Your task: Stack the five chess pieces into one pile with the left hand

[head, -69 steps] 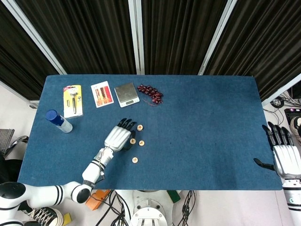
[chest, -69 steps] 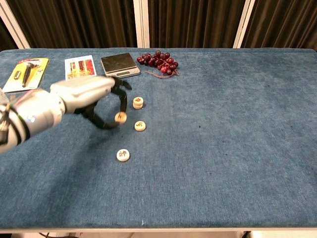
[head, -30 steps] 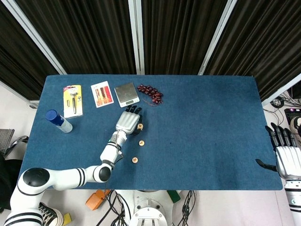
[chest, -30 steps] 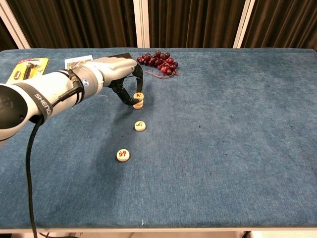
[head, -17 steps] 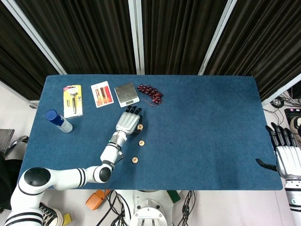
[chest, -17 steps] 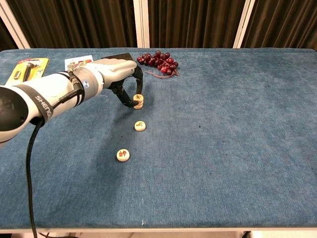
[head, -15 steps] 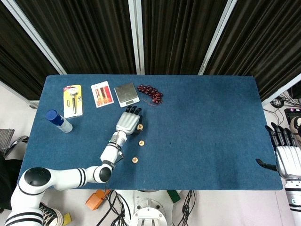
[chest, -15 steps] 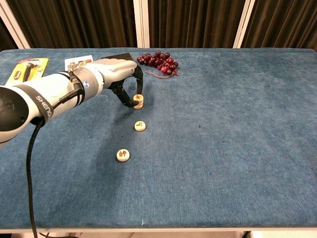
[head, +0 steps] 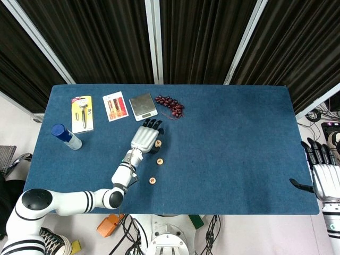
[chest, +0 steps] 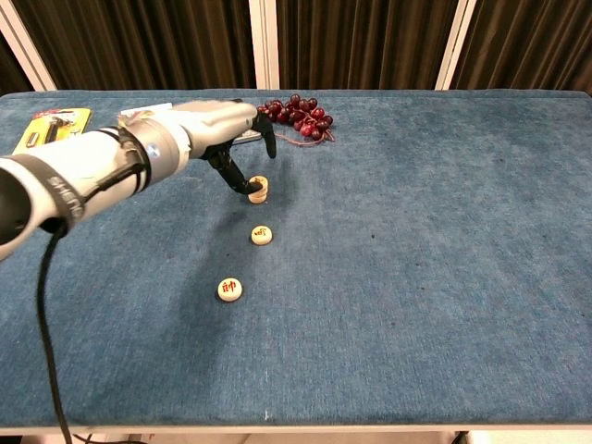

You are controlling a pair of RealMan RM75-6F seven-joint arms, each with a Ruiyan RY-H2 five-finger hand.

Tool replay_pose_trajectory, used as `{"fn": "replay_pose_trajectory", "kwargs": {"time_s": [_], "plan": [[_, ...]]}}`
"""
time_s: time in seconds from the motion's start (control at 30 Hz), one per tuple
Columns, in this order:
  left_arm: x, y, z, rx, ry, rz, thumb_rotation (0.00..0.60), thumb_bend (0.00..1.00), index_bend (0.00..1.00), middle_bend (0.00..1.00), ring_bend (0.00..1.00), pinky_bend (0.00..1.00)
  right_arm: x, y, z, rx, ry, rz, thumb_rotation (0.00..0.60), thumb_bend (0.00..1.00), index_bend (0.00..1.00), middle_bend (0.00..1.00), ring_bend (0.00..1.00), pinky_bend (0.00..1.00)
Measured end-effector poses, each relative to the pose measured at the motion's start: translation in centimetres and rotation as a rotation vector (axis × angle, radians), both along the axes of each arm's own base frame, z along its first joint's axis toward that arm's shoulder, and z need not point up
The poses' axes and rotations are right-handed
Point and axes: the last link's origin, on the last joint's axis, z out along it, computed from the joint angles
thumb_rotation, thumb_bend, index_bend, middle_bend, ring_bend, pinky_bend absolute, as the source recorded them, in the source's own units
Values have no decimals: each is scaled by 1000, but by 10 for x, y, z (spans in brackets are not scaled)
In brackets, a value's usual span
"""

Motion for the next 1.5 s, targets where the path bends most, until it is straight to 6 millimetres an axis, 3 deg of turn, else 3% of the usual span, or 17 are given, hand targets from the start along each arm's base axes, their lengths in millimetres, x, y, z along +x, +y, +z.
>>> {"fn": "replay_pose_trajectory", "kwargs": {"time_s": [0.2, 0.43, 0.67, 1.5], "plan": [[3, -26, 11, -4, -10, -151, 600, 289, 357, 43, 0, 0, 4, -3, -3, 9, 0, 20, 600, 57, 0, 11, 0, 51], [-1, -52, -2, -49, 32, -238, 600, 277, 362, 43, 0, 0, 3, -1, -5, 10, -3, 21, 600, 56, 0, 9, 0, 49], [-7, -54, -15, -50, 92, -250, 600, 279, 399, 36, 0, 0, 1, 2, -2, 3, -5, 13, 600, 56, 0, 4, 0, 36], [-24, -52, -25, -38, 131, -220, 600, 293, 445, 0, 0, 0, 2, 3, -3, 1, -5, 12, 600, 57, 0, 2, 0, 13]]}}
